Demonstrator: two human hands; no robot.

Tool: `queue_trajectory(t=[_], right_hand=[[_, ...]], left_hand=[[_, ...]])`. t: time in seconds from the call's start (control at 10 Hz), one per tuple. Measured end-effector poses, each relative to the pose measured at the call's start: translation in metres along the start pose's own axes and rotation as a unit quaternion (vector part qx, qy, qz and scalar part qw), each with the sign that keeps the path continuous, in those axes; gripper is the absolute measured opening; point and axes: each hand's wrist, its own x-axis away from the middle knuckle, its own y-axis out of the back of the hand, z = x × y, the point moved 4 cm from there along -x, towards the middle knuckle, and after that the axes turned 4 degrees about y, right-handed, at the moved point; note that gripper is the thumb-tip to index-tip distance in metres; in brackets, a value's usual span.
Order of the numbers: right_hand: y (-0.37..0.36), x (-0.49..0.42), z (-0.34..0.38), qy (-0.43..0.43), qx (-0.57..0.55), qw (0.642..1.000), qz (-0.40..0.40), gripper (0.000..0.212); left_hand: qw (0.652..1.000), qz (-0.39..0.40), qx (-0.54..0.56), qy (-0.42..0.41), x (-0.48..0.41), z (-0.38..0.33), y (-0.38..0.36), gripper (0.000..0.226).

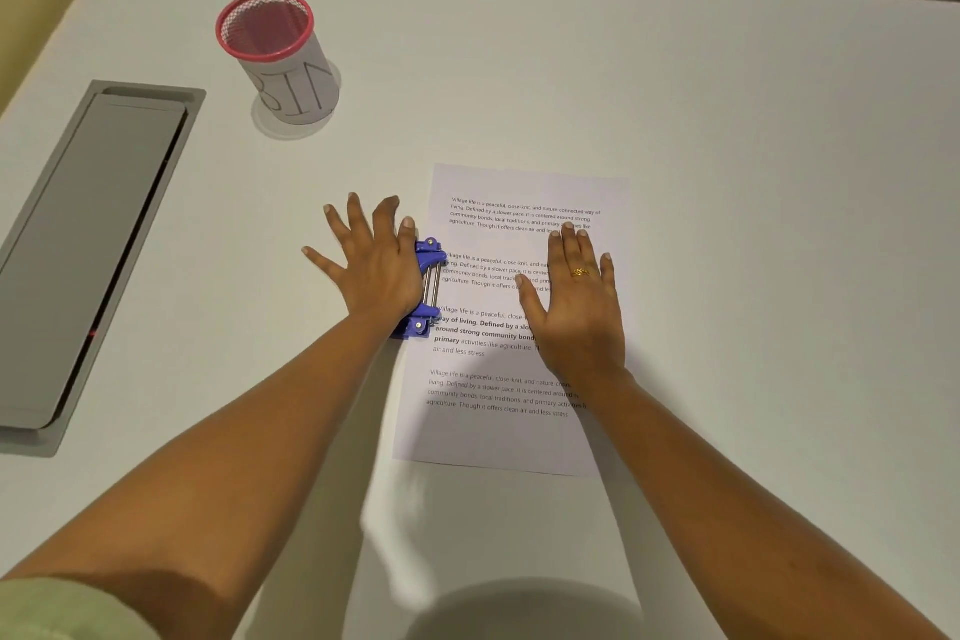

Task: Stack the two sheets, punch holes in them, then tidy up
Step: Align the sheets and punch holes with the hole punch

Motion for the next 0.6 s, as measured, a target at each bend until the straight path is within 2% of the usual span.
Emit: queue_trajectory(t=[0.6], right_hand=[[0.0008, 0.0016, 0.0005, 0.005, 0.011, 1.000, -0.021, 0.061]], left_hand=[[1.000, 0.003, -0.030, -0.002, -0.0005, -0.0007, 0.0009, 0.044]])
